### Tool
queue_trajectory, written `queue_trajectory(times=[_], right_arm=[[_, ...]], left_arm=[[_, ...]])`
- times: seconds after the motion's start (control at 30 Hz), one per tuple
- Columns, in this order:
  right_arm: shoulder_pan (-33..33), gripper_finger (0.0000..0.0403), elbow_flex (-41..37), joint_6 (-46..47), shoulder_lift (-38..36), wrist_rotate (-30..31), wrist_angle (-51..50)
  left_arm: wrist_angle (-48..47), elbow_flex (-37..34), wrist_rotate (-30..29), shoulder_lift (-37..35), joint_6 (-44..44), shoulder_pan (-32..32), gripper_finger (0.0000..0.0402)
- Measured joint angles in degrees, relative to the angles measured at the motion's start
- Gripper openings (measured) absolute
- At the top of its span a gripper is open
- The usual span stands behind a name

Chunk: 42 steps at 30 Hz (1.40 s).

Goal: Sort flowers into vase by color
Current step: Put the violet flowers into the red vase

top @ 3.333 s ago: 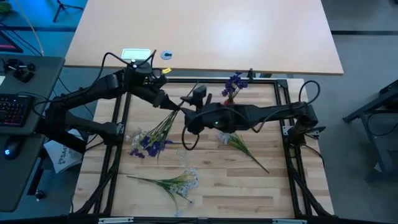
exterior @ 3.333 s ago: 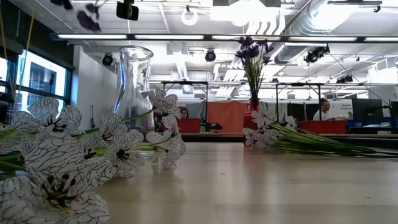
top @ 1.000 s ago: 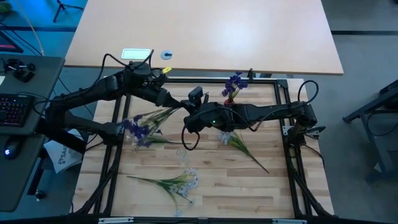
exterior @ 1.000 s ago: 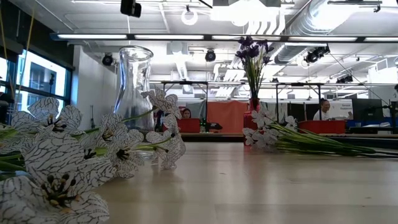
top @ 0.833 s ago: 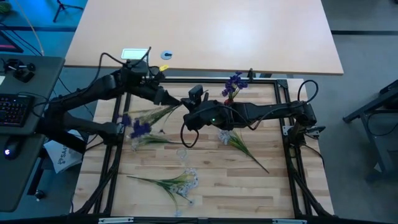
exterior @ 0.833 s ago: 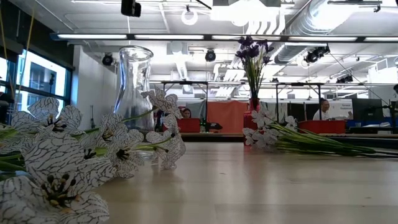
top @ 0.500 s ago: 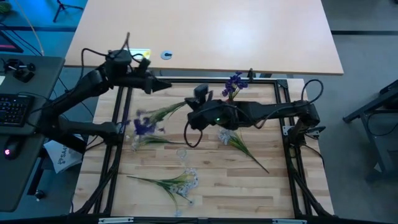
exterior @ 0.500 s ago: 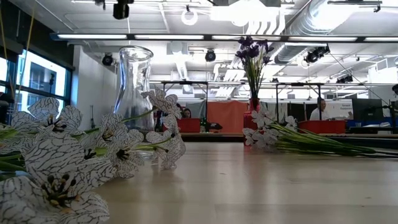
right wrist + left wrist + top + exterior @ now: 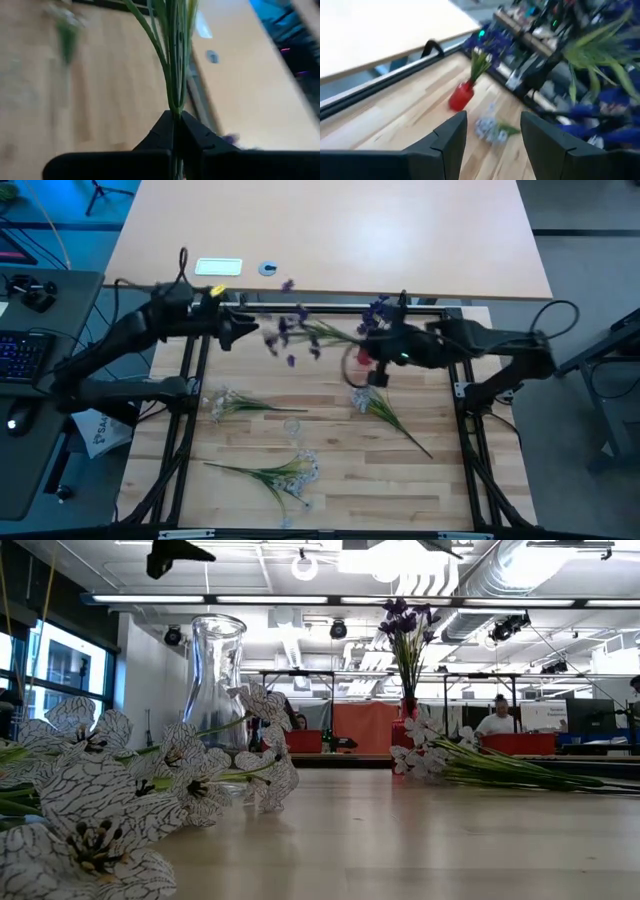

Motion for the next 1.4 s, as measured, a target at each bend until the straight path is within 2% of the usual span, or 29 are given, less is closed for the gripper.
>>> queue_trajectory(times=[0.17, 0.23, 0.33, 0.47, 0.57, 0.63, 0.77, 0.9, 1.07, 1.23, 1.33, 1.4], right_arm=[[4.63, 0.0000, -22.87, 13.52, -14.66, 1.69, 12.31], [7.43, 0.0000, -33.64, 18.51, -20.82, 3.58, 23.02], [10.77, 0.0000, -48.33, 20.45, -27.70, 6.17, 45.99], [11.04, 0.0000, -64.50, 14.45, -30.14, 7.55, 77.66], [8.78, 0.0000, -73.13, 9.16, -28.54, 8.85, 97.06], [6.34, 0.0000, -77.64, 7.96, -26.93, 9.55, 106.10], [0.09, 0.0000, -83.08, 10.29, -23.58, 7.44, 116.84], [-6.36, 0.0000, -84.31, 10.59, -20.56, -1.14, 119.87], [-12.63, 0.0000, -82.40, 9.75, -17.21, -8.24, 120.43], [-15.33, 0.0000, -81.76, 8.94, -17.74, -17.46, 124.41], [-15.21, 0.0000, -81.74, 6.78, -19.88, -22.21, 123.94], [-14.93, 0.0000, -81.74, 6.79, -21.18, -23.98, 123.12]], left_arm=[[15.61, -16.16, -2.80, -7.24, -9.32, -3.89, 0.0175], [23.25, -22.63, -3.17, -9.09, -13.60, -5.82, 0.0175], [36.47, -30.87, -5.29, -10.06, -18.70, -8.52, 0.0175], [52.98, -37.60, -11.05, -8.63, -22.60, -11.73, 0.0175], [59.25, -39.05, -14.62, -6.63, -21.83, -13.62, 0.0175], [61.19, -38.80, -16.22, -5.23, -19.75, -14.85, 0.0175], [61.24, -36.48, -18.10, -1.74, -14.87, -17.34, 0.0175], [61.32, -33.12, -19.49, 2.60, -8.14, -20.30, 0.0175], [61.41, -28.31, -24.24, 11.06, 6.75, -24.18, 0.0175], [60.95, -24.61, -31.43, 22.38, 20.48, -24.84, 0.0170], [61.96, -22.66, -34.81, 28.46, 20.46, -22.67, 0.0146], [62.74, -21.62, -33.38, 32.25, 18.74, -20.57, 0.0111]])
